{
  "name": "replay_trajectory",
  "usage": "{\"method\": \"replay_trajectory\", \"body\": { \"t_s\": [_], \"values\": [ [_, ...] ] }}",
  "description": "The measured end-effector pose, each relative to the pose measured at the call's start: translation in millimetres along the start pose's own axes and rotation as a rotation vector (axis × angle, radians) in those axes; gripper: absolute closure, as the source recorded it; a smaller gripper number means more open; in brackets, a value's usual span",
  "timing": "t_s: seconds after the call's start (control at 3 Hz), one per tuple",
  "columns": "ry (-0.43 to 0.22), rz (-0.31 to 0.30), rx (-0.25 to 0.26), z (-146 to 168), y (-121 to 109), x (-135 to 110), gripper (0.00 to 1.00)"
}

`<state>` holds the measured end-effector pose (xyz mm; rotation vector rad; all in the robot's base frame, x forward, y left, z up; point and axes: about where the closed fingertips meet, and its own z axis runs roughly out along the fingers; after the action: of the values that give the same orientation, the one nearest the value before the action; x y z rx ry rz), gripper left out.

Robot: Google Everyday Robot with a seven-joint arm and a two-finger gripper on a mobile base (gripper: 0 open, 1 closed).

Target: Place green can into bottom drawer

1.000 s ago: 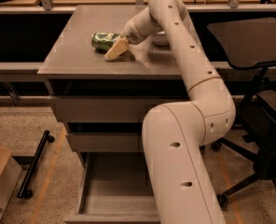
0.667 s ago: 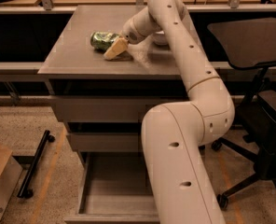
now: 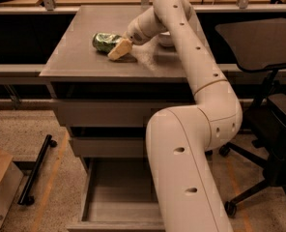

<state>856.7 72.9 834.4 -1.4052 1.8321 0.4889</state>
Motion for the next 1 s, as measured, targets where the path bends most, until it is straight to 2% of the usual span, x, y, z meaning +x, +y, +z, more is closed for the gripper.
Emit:
{"method": "replay_trajectory", "body": {
  "t_s": [0.33,0.67,1.0],
  "values": [
    [-0.044,-0.044,0.03,-25,-4,-24,1.0],
    [-0.104,-0.12,0.046,-64,-1,-51,1.0],
    [-0.104,-0.196,0.059,-105,7,-66,1.0]
  ]
}}
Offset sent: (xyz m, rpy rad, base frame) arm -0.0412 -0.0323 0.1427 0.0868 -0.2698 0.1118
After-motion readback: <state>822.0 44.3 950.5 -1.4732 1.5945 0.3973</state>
